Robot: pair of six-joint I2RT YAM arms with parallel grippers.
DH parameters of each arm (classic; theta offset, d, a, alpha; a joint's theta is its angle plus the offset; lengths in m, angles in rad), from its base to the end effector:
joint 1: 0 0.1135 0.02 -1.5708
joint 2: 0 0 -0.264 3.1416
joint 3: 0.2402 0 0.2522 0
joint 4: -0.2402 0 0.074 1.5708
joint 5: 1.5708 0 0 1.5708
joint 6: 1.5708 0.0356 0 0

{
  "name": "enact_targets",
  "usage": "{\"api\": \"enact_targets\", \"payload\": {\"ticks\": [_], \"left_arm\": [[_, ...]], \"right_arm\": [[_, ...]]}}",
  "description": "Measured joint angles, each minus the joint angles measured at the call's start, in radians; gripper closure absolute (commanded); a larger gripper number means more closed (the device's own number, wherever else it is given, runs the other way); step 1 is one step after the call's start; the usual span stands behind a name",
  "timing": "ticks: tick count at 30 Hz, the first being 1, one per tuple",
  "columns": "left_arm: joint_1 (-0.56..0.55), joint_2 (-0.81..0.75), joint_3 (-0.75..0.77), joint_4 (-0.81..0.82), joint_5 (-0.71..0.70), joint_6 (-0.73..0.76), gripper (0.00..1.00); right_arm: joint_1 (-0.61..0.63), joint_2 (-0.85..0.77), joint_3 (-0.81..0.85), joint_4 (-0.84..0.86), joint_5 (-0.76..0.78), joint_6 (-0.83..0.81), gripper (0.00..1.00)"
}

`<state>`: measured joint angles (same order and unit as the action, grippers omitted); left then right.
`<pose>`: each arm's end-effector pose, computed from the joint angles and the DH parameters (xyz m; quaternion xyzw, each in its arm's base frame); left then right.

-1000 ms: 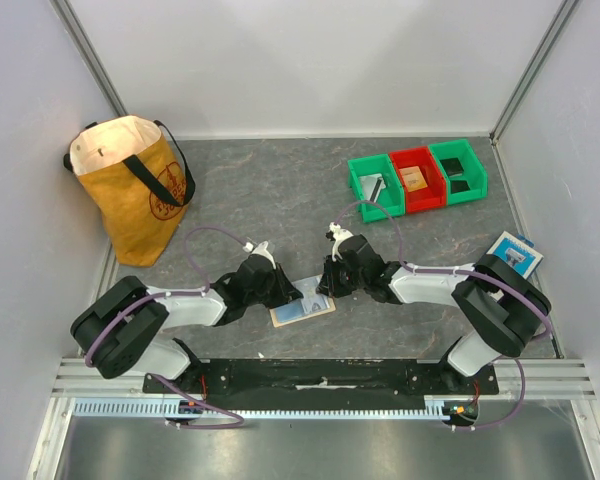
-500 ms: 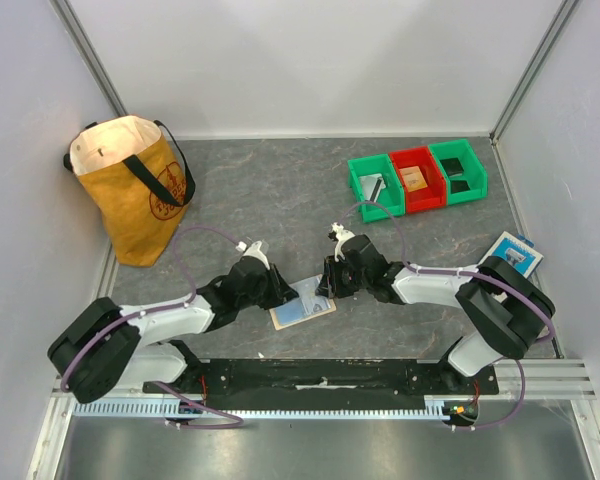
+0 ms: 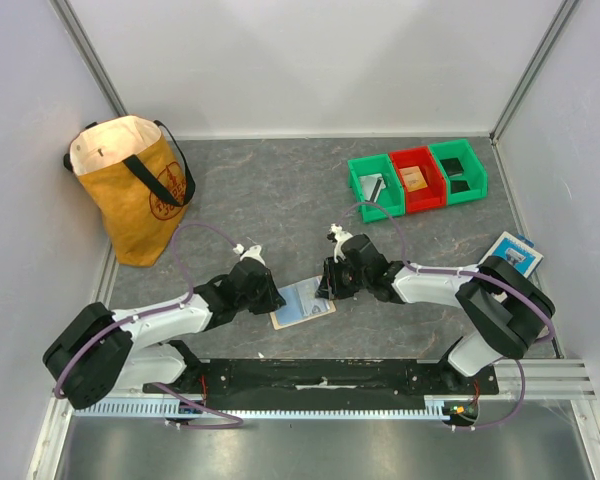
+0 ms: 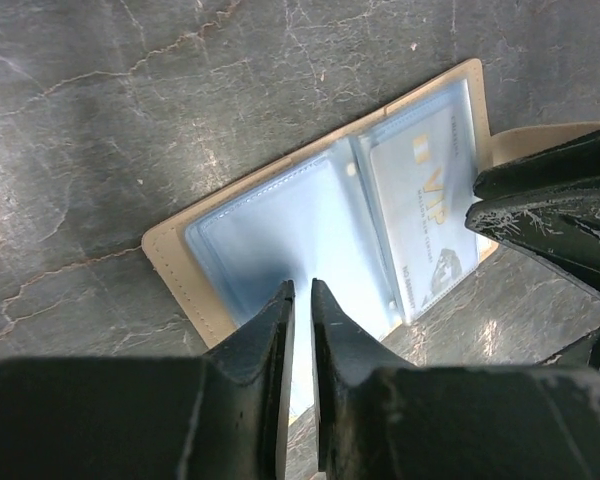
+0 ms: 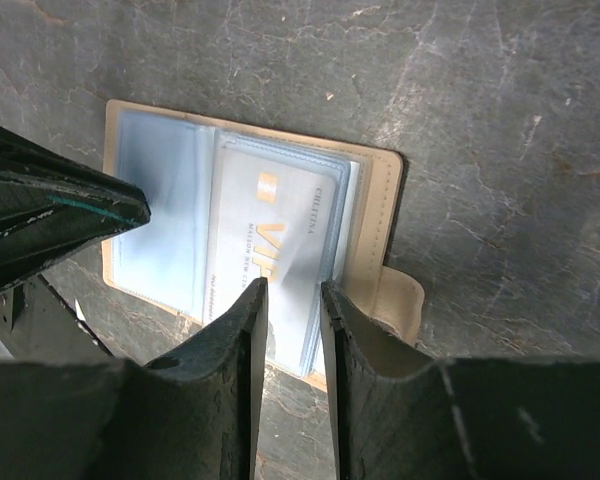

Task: Take the credit cards out of the card holder
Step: Remove the credit card from the card holder.

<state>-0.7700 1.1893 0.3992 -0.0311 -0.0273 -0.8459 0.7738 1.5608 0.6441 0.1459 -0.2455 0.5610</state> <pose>0.1524 -0.1465 0.1465 -0.0403 0.9296 -0.2558 0.2621 0.2027 0.2102 0.1440 -0.1445 0.9039 0.3278 0.2338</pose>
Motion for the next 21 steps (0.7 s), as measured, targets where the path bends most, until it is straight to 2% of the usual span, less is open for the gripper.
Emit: {"api": "enact_targets", "payload": {"ticks": [9, 21], "left_arm": [[0.000, 0.010, 0.002, 0.003, 0.001, 0.003, 0.84], [0.000, -0.012, -0.011, 0.000, 0.001, 0.003, 0.84]], "right_arm": [[0.000, 0.001, 0.023, -0.020, -0.062, -0.009, 0.71], [-0.004, 0.002, 0.053, 0.055, -0.238, 0.025, 0.68]]}}
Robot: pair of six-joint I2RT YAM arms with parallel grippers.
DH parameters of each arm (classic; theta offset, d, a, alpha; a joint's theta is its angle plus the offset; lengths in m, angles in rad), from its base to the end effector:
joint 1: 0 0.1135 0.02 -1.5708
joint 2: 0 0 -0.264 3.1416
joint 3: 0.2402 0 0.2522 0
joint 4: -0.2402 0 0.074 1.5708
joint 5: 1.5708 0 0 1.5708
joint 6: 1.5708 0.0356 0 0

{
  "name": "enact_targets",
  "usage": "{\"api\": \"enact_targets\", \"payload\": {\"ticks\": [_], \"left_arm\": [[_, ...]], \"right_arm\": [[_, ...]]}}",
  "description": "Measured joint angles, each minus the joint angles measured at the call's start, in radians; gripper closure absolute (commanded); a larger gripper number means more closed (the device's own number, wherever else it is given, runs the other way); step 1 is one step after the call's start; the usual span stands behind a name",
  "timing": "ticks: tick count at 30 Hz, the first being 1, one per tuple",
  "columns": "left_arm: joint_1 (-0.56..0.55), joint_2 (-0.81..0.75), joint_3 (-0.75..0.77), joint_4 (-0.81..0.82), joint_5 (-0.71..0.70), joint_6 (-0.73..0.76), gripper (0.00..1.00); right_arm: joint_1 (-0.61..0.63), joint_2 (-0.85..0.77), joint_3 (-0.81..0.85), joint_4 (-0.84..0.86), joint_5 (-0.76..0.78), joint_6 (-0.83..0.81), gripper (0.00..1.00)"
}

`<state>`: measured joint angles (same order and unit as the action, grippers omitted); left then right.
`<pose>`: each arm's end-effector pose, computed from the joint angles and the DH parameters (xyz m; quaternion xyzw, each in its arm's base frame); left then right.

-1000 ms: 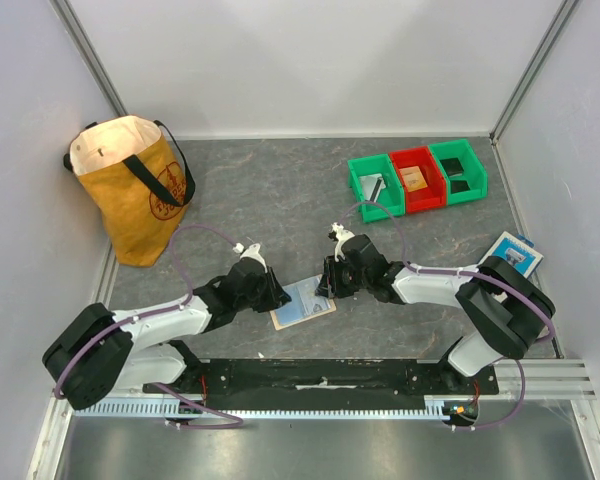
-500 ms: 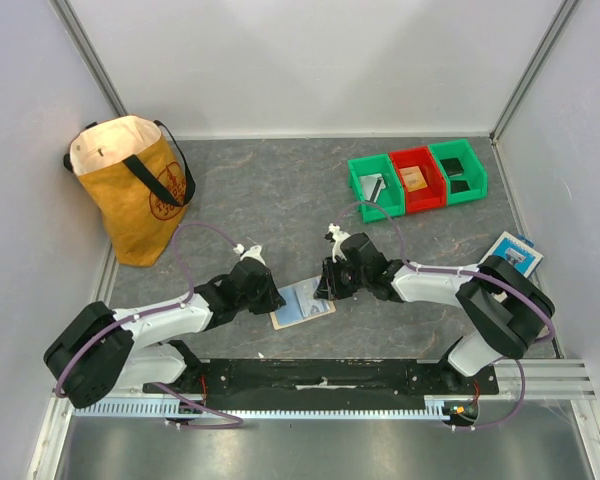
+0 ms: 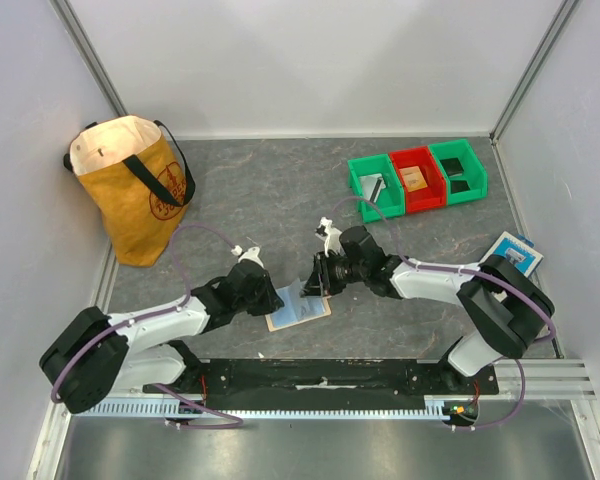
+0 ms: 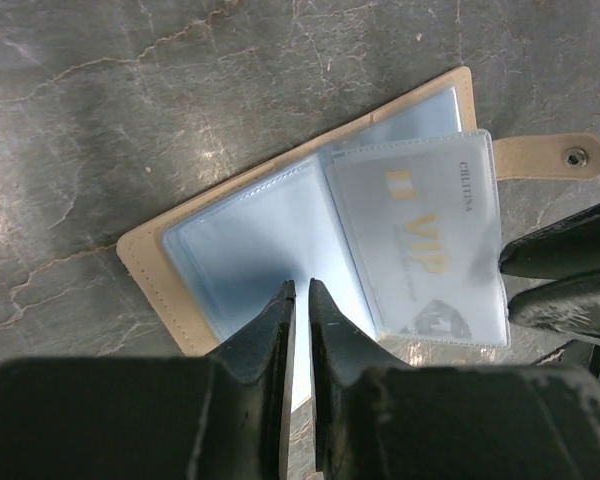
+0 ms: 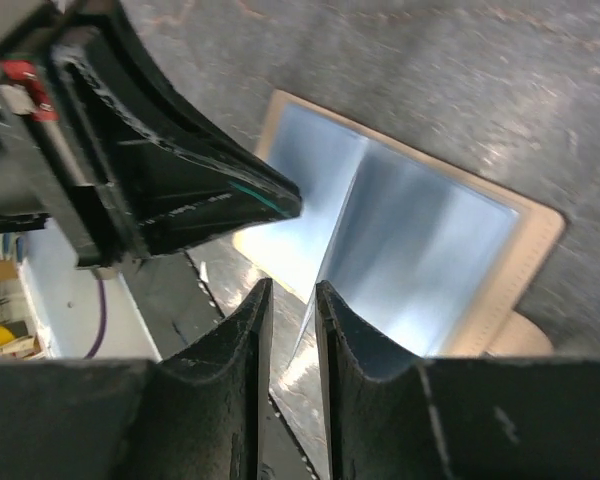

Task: Take the credit cards out of the card holder
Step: Remove the credit card from the card holder.

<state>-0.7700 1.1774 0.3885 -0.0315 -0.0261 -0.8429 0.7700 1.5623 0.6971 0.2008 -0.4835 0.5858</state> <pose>0.1505 -0.1446 0.1456 -0.0387 0.9296 -0.2561 0.2624 0.2077 0.2244 0.1649 -0.1847 0.8596 0.4343 0.1961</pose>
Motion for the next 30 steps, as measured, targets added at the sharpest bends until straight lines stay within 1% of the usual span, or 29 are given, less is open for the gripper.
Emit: {"api": "enact_targets", "payload": {"ticks": [5, 7, 11, 16, 19, 23, 26, 30], "left_arm": [[0.000, -0.084, -0.023, -0.030, -0.023, -0.001, 0.82], [0.000, -0.141, -0.032, -0.046, -0.046, -0.004, 0.81], [0.006, -0.260, -0.045, -0.090, -0.095, -0.011, 0.80], [0.025, -0.417, -0.057, -0.179, -0.150, -0.022, 0.79], [0.035, -0.473, -0.058, -0.208, -0.156, -0.023, 0.79], [0.036, -0.455, -0.058, -0.197, -0.121, -0.023, 0.79], [0.036, -0.381, -0.058, -0.148, -0.057, -0.023, 0.80], [0.038, -0.258, -0.059, -0.079, 0.021, -0.023, 0.85]], "right_arm": [[0.018, 0.029, 0.043, 0.047, -0.081, 0.019, 0.64], [0.036, 0.066, 0.076, 0.062, -0.110, 0.024, 0.61], [0.068, 0.137, 0.119, 0.080, -0.151, 0.030, 0.60], [0.080, 0.165, 0.125, 0.064, -0.148, 0.028, 0.56], [0.074, 0.163, 0.127, 0.050, -0.126, 0.022, 0.52], [0.034, 0.154, 0.113, 0.063, -0.102, 0.029, 0.52], [0.002, 0.153, 0.080, 0.099, -0.101, 0.046, 0.54], [-0.013, 0.162, 0.049, 0.149, -0.106, 0.076, 0.57]]}}
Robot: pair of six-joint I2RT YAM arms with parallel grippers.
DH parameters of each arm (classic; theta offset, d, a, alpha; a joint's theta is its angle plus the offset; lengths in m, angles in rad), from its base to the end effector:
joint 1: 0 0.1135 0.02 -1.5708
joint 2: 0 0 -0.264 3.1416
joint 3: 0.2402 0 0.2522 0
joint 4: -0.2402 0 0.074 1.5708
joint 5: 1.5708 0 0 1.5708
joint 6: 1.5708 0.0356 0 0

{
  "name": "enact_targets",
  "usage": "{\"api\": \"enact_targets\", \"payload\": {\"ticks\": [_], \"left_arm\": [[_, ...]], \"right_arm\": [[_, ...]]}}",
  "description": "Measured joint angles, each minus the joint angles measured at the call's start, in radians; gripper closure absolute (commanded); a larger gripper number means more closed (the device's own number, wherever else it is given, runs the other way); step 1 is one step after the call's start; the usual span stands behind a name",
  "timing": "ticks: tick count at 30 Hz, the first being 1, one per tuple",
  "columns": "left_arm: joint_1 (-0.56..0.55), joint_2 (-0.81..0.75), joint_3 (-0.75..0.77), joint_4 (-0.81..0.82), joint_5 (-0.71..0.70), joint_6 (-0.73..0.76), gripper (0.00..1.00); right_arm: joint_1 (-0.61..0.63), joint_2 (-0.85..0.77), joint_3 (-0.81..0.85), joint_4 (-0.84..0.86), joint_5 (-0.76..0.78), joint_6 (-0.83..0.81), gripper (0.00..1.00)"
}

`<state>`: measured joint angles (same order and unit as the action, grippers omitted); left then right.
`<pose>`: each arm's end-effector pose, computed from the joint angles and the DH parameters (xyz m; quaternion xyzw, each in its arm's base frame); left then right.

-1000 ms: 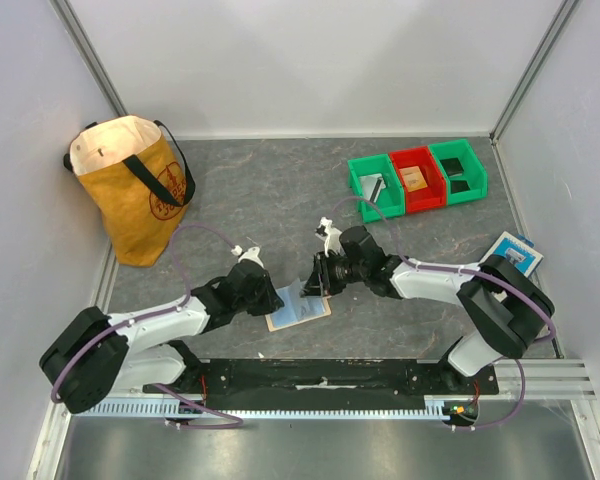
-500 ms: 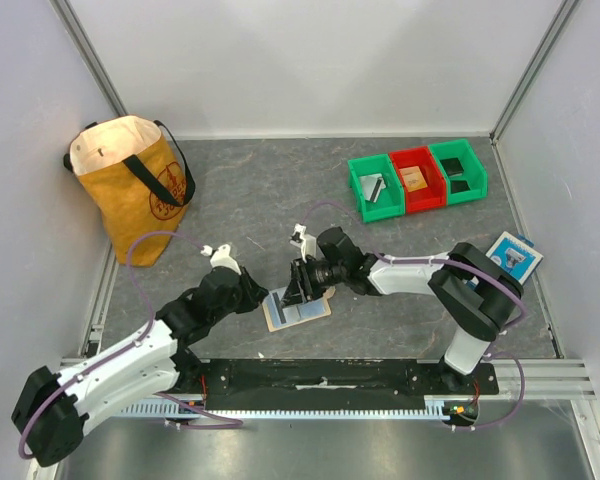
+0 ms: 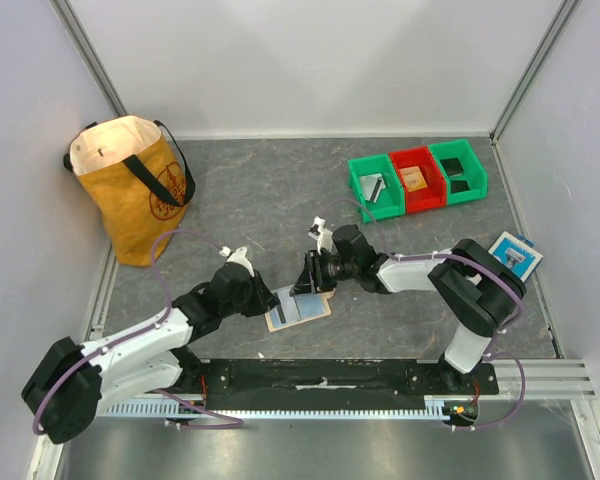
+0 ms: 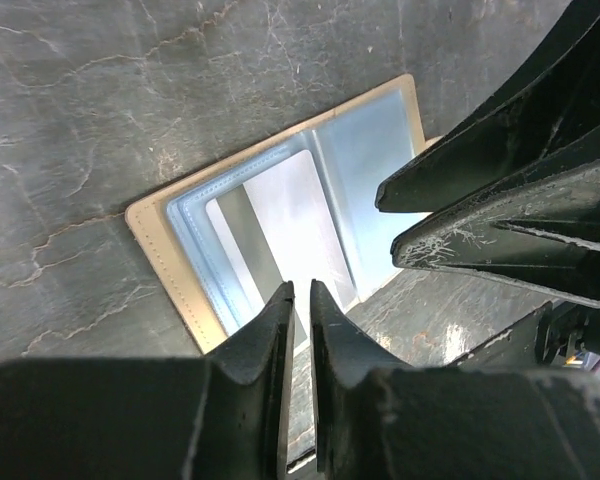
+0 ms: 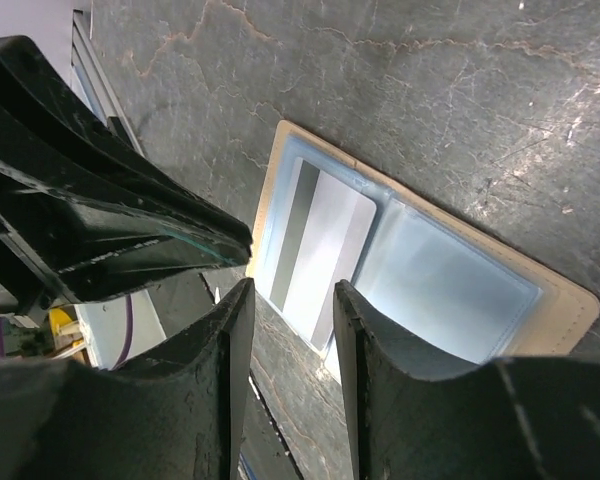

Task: Take the credit cards out of the card holder
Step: Remove the credit card from the card holder.

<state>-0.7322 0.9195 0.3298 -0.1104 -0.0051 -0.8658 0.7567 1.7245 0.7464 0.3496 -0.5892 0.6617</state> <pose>0.1345 -0.1207 0.1665 -0.0616 0.9046 -0.3006 0.2958 0.2270 0.2415 0.1438 -0.1721 0.8454 0.4792 0.1611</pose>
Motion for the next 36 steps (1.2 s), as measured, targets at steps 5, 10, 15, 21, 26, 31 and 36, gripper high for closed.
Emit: {"api": "enact_targets", "payload": {"ticks": [5, 10, 15, 21, 26, 31, 36], "left_arm": [[0.014, 0.074, -0.006, 0.051, 0.045, -0.005, 0.90], [0.055, 0.076, -0.064, 0.083, 0.069, -0.027, 0.95], [0.098, 0.060, -0.107, 0.132, 0.112, -0.051, 0.97], [0.120, 0.086, -0.116, 0.176, 0.149, -0.065, 0.98], [0.132, 0.076, -0.134, 0.196, 0.165, -0.077, 0.98], [0.141, 0.060, -0.147, 0.198, 0.170, -0.087, 0.98], [0.144, 0.059, -0.148, 0.200, 0.173, -0.089, 0.98]], "right_arm": [[0.000, 0.039, -0.006, 0.060, -0.014, 0.024, 0.59], [-0.002, 0.082, -0.016, 0.100, -0.021, 0.038, 0.61], [-0.008, 0.127, -0.032, 0.154, -0.047, 0.062, 0.64], [-0.014, 0.161, -0.039, 0.218, -0.078, 0.080, 0.70], [-0.022, 0.185, -0.055, 0.279, -0.097, 0.104, 0.81], [-0.028, 0.201, -0.072, 0.323, -0.117, 0.130, 1.00], [-0.054, 0.202, -0.093, 0.344, -0.137, 0.141, 1.00]]}}
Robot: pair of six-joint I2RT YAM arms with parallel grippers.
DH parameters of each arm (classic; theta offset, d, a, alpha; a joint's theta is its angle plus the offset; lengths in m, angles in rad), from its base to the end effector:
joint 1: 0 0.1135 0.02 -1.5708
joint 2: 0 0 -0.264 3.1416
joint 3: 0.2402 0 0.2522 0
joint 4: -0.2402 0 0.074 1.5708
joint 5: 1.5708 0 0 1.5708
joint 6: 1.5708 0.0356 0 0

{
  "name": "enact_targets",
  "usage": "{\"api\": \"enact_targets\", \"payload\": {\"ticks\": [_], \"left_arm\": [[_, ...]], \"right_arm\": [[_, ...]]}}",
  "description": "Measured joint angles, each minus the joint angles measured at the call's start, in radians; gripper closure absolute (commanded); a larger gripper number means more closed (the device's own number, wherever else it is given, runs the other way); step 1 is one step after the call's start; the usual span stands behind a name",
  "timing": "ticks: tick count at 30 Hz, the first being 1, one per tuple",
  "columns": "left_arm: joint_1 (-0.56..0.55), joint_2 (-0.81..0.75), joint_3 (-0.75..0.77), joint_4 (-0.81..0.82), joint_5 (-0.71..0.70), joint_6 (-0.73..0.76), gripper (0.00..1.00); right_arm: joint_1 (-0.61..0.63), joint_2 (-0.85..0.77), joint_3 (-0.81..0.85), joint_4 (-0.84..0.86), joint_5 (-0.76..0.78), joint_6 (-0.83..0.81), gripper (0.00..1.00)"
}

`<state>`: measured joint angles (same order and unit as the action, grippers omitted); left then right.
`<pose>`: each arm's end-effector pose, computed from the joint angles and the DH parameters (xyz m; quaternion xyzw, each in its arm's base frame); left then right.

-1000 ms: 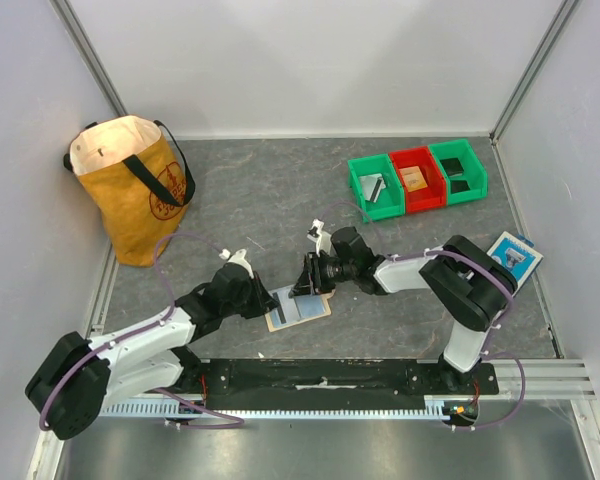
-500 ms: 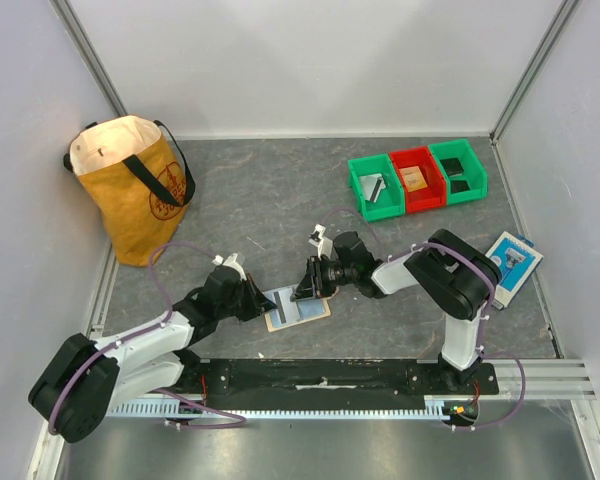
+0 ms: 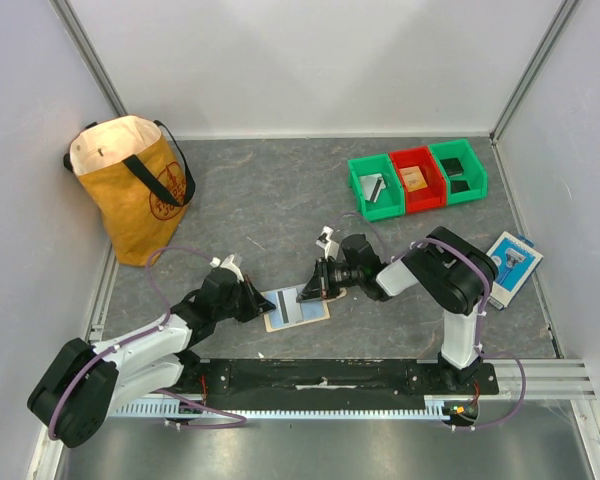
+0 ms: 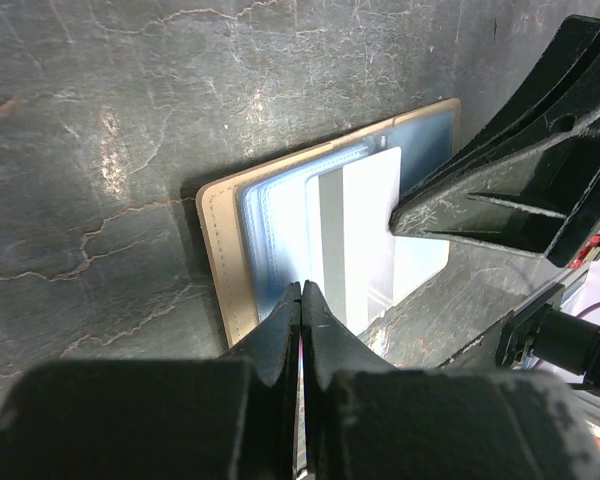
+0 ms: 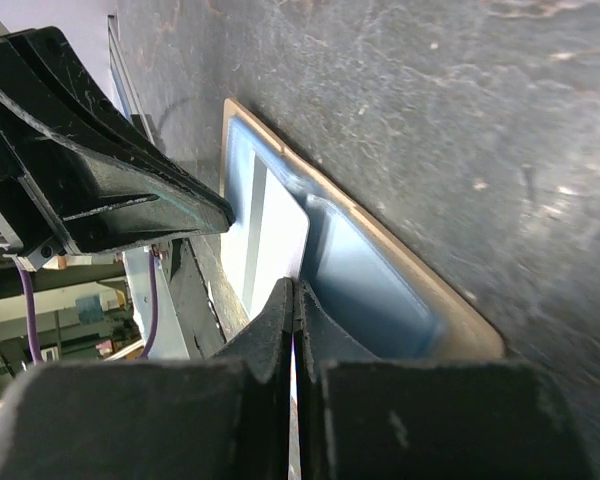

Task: Take the credit cards out of the card holder
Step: Remove the credit card from the card holder.

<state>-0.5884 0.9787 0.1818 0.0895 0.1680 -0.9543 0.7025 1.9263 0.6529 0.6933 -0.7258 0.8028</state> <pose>0.1379 -0.0991 0.1284 -0.1301 0.8963 -0.3453 0.2458 0.2329 0.2282 0.0892 -0.1273 0.8299 0.5317 0.1109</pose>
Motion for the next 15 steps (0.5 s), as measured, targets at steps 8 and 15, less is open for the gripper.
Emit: {"api": "enact_targets", "payload": {"ticks": [8, 15], "left_arm": [[0.000, 0.000, 0.000, 0.000, 0.001, 0.000, 0.98], [0.000, 0.007, 0.000, 0.007, 0.007, 0.000, 0.98]], "right_arm": [[-0.030, -0.003, -0.009, -0.001, -0.027, -0.002, 0.73], [-0.007, -0.004, 0.008, 0.002, -0.039, -0.003, 0.66]]}}
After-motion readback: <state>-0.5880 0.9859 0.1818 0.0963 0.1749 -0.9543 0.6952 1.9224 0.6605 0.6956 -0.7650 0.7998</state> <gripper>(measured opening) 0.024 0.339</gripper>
